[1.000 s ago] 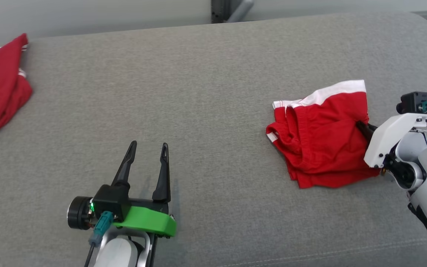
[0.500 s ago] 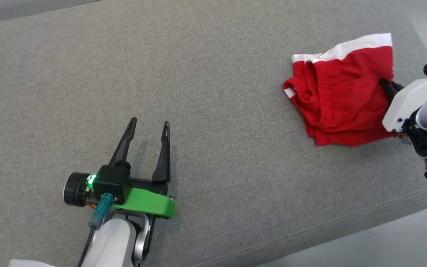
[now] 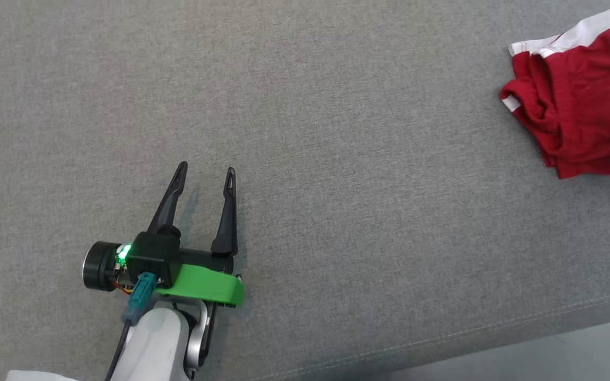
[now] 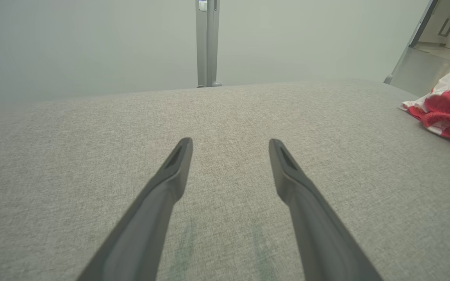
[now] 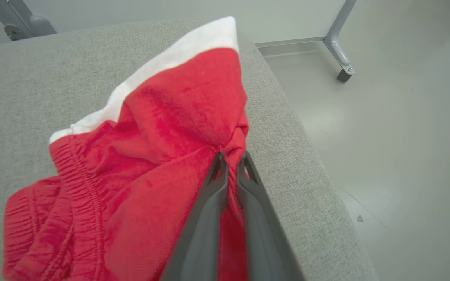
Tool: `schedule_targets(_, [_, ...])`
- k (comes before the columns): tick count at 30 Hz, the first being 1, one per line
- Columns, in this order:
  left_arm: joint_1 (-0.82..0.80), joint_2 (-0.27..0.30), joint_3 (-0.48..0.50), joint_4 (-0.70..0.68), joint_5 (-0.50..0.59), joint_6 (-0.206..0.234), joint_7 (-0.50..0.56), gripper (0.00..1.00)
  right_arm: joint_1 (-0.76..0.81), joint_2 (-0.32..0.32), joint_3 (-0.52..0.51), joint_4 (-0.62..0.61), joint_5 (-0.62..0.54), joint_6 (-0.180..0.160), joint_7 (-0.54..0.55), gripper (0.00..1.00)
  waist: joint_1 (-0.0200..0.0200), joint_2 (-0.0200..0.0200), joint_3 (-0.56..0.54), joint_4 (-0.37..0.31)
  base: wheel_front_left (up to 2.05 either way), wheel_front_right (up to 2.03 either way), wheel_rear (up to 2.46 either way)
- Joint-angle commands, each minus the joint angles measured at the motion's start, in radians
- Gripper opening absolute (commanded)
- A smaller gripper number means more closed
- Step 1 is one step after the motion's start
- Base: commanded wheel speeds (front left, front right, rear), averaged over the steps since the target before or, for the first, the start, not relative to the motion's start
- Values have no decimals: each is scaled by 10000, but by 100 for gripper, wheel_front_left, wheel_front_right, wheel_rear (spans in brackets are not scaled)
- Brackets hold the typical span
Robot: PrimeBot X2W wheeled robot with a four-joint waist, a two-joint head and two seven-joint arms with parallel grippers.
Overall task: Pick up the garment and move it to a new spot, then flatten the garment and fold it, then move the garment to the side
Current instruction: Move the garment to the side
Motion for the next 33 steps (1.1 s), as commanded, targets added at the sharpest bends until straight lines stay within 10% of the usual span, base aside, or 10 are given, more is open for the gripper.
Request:
schedule_targets(1, [-155, 45, 44, -47, 139, -57, -30, 100, -231, -104, -88, 220, -139, -17, -128, 0, 0, -1, 280, 296, 0, 0, 0])
schedule_targets(6, [-162, 45, 78, -74, 185, -65, -30, 100, -603, -113, -272, 992, -588, -18, -565, 0, 0, -1, 416, 455, 0, 0, 0])
schedule_targets(7, [-163, 45, 79, -67, 186, -67, -30, 100, -650, -49, -313, 1166, -683, -18, -709, 27, 0, -1, 418, 471, 0, 0, 0])
schedule_targets(8, [-163, 45, 79, -67, 186, -67, -30, 100, -650, -49, -313, 1166, -683, -18, -709, 27, 0, -1, 418, 471, 0, 0, 0])
schedule_targets(10, [-148, 45, 60, -54, 183, -54, -30, 100, -721, 95, -396, 1480, -866, -17, -1071, 100, 0, -1, 400, 486, 0, 0, 0])
schedule_targets(33, [923, 44, 257, 745, -645, 227, -30, 100, 1303, 1218, 149, -182, -1713, -17, -3134, 100, 0, -1, -2823, 451, 0, 0, 0])
